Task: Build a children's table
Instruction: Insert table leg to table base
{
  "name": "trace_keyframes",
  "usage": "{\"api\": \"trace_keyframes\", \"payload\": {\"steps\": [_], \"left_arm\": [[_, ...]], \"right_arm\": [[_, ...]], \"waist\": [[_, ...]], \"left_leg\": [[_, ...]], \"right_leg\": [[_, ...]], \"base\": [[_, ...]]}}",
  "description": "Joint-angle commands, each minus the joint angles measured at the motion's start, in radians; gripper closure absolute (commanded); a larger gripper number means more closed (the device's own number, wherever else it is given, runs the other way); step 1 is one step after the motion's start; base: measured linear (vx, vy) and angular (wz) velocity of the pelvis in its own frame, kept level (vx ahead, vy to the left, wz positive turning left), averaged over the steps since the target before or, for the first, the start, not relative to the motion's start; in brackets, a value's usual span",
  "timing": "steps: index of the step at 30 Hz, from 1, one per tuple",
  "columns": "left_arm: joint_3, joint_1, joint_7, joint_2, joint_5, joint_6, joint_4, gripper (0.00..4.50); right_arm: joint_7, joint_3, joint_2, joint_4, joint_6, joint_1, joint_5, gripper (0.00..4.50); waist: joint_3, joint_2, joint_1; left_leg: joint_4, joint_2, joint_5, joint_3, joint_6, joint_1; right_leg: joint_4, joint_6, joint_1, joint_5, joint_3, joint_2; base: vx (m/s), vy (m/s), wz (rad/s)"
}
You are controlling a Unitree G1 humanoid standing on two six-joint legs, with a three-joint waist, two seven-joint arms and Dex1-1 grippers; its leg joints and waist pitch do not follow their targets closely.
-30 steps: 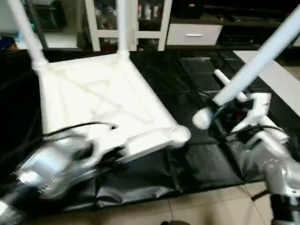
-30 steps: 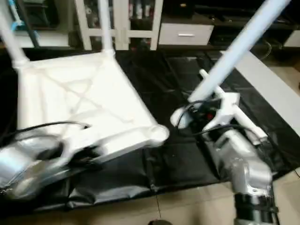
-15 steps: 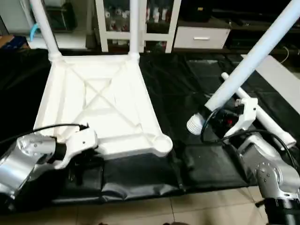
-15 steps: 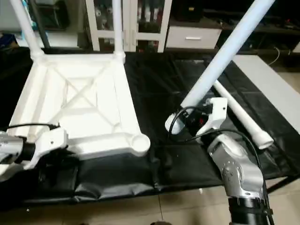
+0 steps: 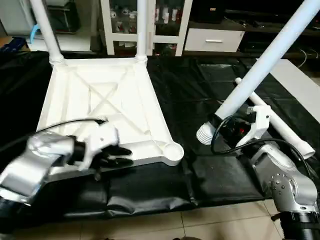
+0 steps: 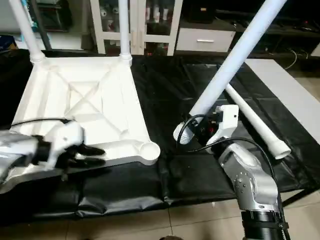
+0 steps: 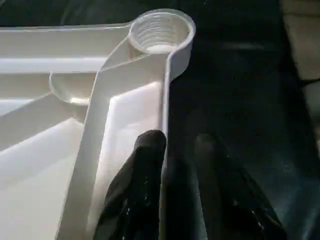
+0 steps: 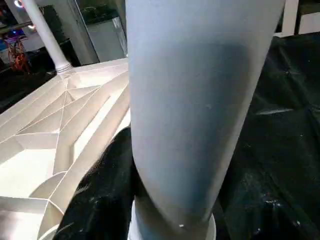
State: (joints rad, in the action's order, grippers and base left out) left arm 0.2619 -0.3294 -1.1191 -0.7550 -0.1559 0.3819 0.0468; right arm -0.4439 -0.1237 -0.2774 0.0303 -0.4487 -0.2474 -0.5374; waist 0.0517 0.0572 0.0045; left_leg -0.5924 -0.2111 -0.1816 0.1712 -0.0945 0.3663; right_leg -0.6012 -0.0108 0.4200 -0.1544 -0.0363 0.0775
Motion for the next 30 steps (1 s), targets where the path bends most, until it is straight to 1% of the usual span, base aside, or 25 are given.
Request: {"api": "trace_keyframes", "payload": {"steps": [1, 2, 3, 4, 5, 6, 7, 8, 9, 10, 11, 12, 15, 16, 18, 19, 21, 24, 26, 27, 28, 29, 30], "left_arm": [[0.024, -0.017, 0.020, 0.013, 0.036, -0.010, -0.015, 3.28], [0.028, -0.023, 0.030, 0.031, 0.038, 0.009, -0.026, 3.11], [0.033, -0.032, 0.036, 0.043, 0.042, 0.025, -0.036, 3.01], [0.037, -0.037, 0.039, 0.047, 0.045, 0.040, -0.039, 3.01], [0.040, -0.039, 0.042, 0.047, 0.052, 0.044, -0.042, 2.91], [0.040, -0.039, 0.042, 0.047, 0.052, 0.044, -0.042, 2.76], [0.047, -0.043, 0.059, 0.046, 0.079, 0.024, -0.056, 2.68], [0.055, -0.046, 0.070, 0.040, 0.105, 0.008, -0.075, 2.68], [0.055, -0.046, 0.070, 0.040, 0.105, 0.008, -0.075, 2.53], [0.058, -0.047, 0.071, 0.037, 0.110, 0.006, -0.078, 2.53], [0.064, -0.047, 0.074, 0.031, 0.118, 0.002, -0.084, 2.48], [0.071, -0.044, 0.067, 0.022, 0.117, 0.008, -0.082, 2.46], [0.080, -0.038, 0.058, 0.016, 0.109, 0.028, -0.075, 2.46], [0.083, -0.039, 0.055, 0.021, 0.115, 0.034, -0.077, 2.46], [0.092, -0.037, 0.048, 0.027, 0.131, 0.041, -0.079, 2.46], [0.092, -0.037, 0.048, 0.027, 0.131, 0.041, -0.079, 2.81], [0.095, -0.032, 0.045, 0.029, 0.140, 0.047, -0.083, 2.81], [0.101, -0.031, 0.050, 0.030, 0.143, 0.034, -0.095, 3.23], [0.099, -0.034, 0.062, 0.046, 0.136, 0.027, -0.104, 3.32], [0.091, -0.040, 0.076, 0.075, 0.118, 0.029, -0.108, 3.43], [0.091, -0.040, 0.076, 0.075, 0.118, 0.029, -0.108, 3.57], [0.086, -0.042, 0.079, 0.092, 0.111, 0.032, -0.103, 3.68], [0.088, -0.043, 0.076, 0.098, 0.108, 0.033, -0.099, 3.72]], "right_arm": [[-0.005, -0.007, -0.006, -0.027, 0.001, -0.011, 0.011, 2.66], [-0.007, -0.005, -0.010, -0.027, 0.000, -0.011, 0.014, 2.66], [-0.008, -0.006, -0.013, -0.027, -0.001, -0.011, 0.015, 2.66], [-0.008, -0.007, -0.016, -0.027, 0.000, -0.010, 0.016, 2.66], [-0.008, -0.009, -0.017, -0.027, 0.000, -0.010, 0.015, 2.66], [-0.008, -0.009, -0.017, -0.027, 0.000, -0.010, 0.015, 2.66], [-0.007, -0.010, -0.018, -0.028, 0.000, -0.009, 0.014, 2.66], [-0.005, -0.013, -0.017, -0.028, 0.001, -0.008, 0.014, 2.66], [-0.005, -0.013, -0.017, -0.028, 0.001, -0.008, 0.014, 2.66], [-0.004, -0.013, -0.017, -0.028, 0.002, -0.008, 0.014, 2.66], [-0.003, -0.014, -0.016, -0.028, 0.003, -0.007, 0.014, 2.66], [0.001, -0.014, -0.014, -0.027, 0.004, -0.005, 0.017, 2.66], [0.006, -0.013, -0.012, -0.023, 0.007, -0.004, 0.022, 2.66], [0.006, -0.013, -0.012, -0.020, 0.007, -0.007, 0.022, 2.66], [0.005, -0.011, -0.013, -0.014, 0.008, -0.015, 0.024, 2.66], [0.005, -0.011, -0.013, -0.014, 0.008, -0.015, 0.024, 2.66], [0.007, -0.011, -0.010, -0.004, 0.011, -0.025, 0.024, 2.66], [0.009, -0.010, -0.006, 0.001, 0.014, -0.031, 0.026, 2.66], [0.009, -0.008, -0.002, 0.005, 0.017, -0.034, 0.027, 2.66], [0.009, -0.004, 0.004, 0.011, 0.020, -0.040, 0.030, 2.66], [0.009, -0.004, 0.004, 0.011, 0.020, -0.040, 0.030, 2.66], [0.010, -0.004, 0.007, 0.012, 0.021, -0.042, 0.031, 2.66], [0.009, -0.003, 0.009, 0.014, 0.022, -0.043, 0.032, 2.66]], "waist": [[-0.062, -0.011, 0.001], [-0.062, -0.011, 0.002], [-0.062, -0.015, 0.002], [-0.063, -0.013, 0.003], [-0.063, -0.013, 0.003], [-0.063, -0.013, 0.003], [-0.064, -0.012, 0.003], [-0.063, -0.012, 0.002], [-0.063, -0.012, 0.002], [-0.064, -0.012, 0.002], [-0.065, -0.023, 0.006], [-0.065, -0.018, 0.002], [-0.065, -0.018, 0.003], [-0.065, -0.015, 0.003], [-0.065, -0.017, 0.003], [-0.065, -0.017, 0.004], [-0.065, -0.016, 0.004], [-0.065, -0.016, 0.004], [-0.064, -0.017, 0.003], [-0.065, -0.017, 0.004], [-0.064, -0.017, 0.005], [-0.065, -0.020, 0.006], [-0.065, -0.018, 0.007]], "left_leg": [[0.071, -0.004, -0.263, 0.010, -0.022, -0.011], [0.073, -0.004, -0.263, 0.009, -0.023, -0.010], [0.073, -0.004, -0.266, 0.008, -0.025, -0.010], [0.072, -0.004, -0.266, 0.008, -0.026, -0.011], [0.072, -0.004, -0.265, 0.008, -0.026, -0.011], [0.071, -0.004, -0.267, 0.008, -0.023, -0.011], [0.071, -0.004, -0.265, 0.008, -0.022, -0.010], [0.071, -0.004, -0.267, 0.008, -0.019, -0.010], [0.071, -0.003, -0.264, 0.007, -0.018, -0.009], [0.071, -0.003, -0.261, 0.007, -0.019, -0.008], [0.071, -0.003, -0.257, 0.006, -0.021, -0.011], [0.072, -0.004, -0.259, 0.007, -0.021, -0.010], [0.071, -0.004, -0.255, 0.007, -0.020, -0.011], [0.071, -0.004, -0.254, 0.008, -0.019, -0.010], [0.071, -0.005, -0.250, 0.008, -0.018, -0.011], [0.071, -0.005, -0.250, 0.008, -0.018, -0.011], [0.071, -0.004, -0.250, 0.008, -0.019, -0.010], [0.071, -0.004, -0.258, 0.007, -0.019, -0.011], [0.071, -0.004, -0.268, 0.007, -0.021, -0.011], [0.071, -0.004, -0.267, 0.007, -0.023, -0.011], [0.070, -0.005, -0.270, 0.008, -0.022, -0.013], [0.070, -0.004, -0.270, 0.008, -0.022, -0.014], [0.071, -0.004, -0.271, 0.007, -0.022, -0.011]], "right_leg": [[0.064, 0.149, -0.040, -0.315, 0.028, 0.028], [0.064, 0.149, -0.041, -0.323, 0.027, 0.029], [0.065, 0.148, -0.040, -0.326, 0.027, 0.028], [0.065, 0.150, -0.040, -0.320, 0.027, 0.029], [0.064, 0.152, -0.041, -0.316, 0.027, 0.029], [0.065, 0.154, -0.041, -0.314, 0.027, 0.028], [0.064, 0.155, -0.042, -0.312, 0.027, 0.028], [0.067, 0.151, -0.040, -0.312, 0.026, 0.026], [0.065, 0.151, -0.042, -0.311, 0.026, 0.028], [0.064, 0.151, -0.043, -0.310, 0.026, 0.028], [0.063, 0.154, -0.042, -0.302, 0.027, 0.029], [0.063, 0.159, -0.041, -0.289, 0.026, 0.027], [0.059, 0.172, -0.042, -0.266, 0.026, 0.027], [0.059, 0.175, -0.043, -0.264, 0.026, 0.027], [0.059, 0.177, -0.043, -0.264, 0.026, 0.028], [0.059, 0.177, -0.043, -0.265, 0.026, 0.028], [0.060, 0.175, -0.044, -0.268, 0.026, 0.028], [0.061, 0.169, -0.043, -0.287, 0.026, 0.029], [0.063, 0.169, -0.041, -0.296, 0.026, 0.029], [0.062, 0.171, -0.043, -0.293, 0.026, 0.030], [0.064, 0.173, -0.040, -0.293, 0.026, 0.030], [0.063, 0.175, -0.041, -0.288, 0.026, 0.030], [0.063, 0.173, -0.042, -0.289, 0.025, 0.029]], "base": [[0.000, 0.000, 0.00], [0.000, 0.000, 0.00], [0.000, 0.000, 0.00], [0.000, 0.000, 0.00], [0.000, 0.000, 0.00], [0.000, 0.000, 0.00], [0.000, 0.000, 0.00], [0.000, 0.000, 0.00], [0.000, 0.000, 0.00], [0.000, 0.000, 0.00], [0.000, 0.000, 0.00], [0.000, 0.000, 0.00], [0.000, 0.000, 0.00], [0.000, 0.000, 0.00], [0.000, 0.000, 0.00], [0.000, 0.000, 0.00], [0.000, 0.000, 0.00], [0.000, 0.000, 0.00], [0.000, 0.000, 0.00], [0.000, 0.000, 0.00], [0.000, 0.000, 0.00], [0.000, 0.000, 0.00], [0.000, 0.000, 0.00]]}}
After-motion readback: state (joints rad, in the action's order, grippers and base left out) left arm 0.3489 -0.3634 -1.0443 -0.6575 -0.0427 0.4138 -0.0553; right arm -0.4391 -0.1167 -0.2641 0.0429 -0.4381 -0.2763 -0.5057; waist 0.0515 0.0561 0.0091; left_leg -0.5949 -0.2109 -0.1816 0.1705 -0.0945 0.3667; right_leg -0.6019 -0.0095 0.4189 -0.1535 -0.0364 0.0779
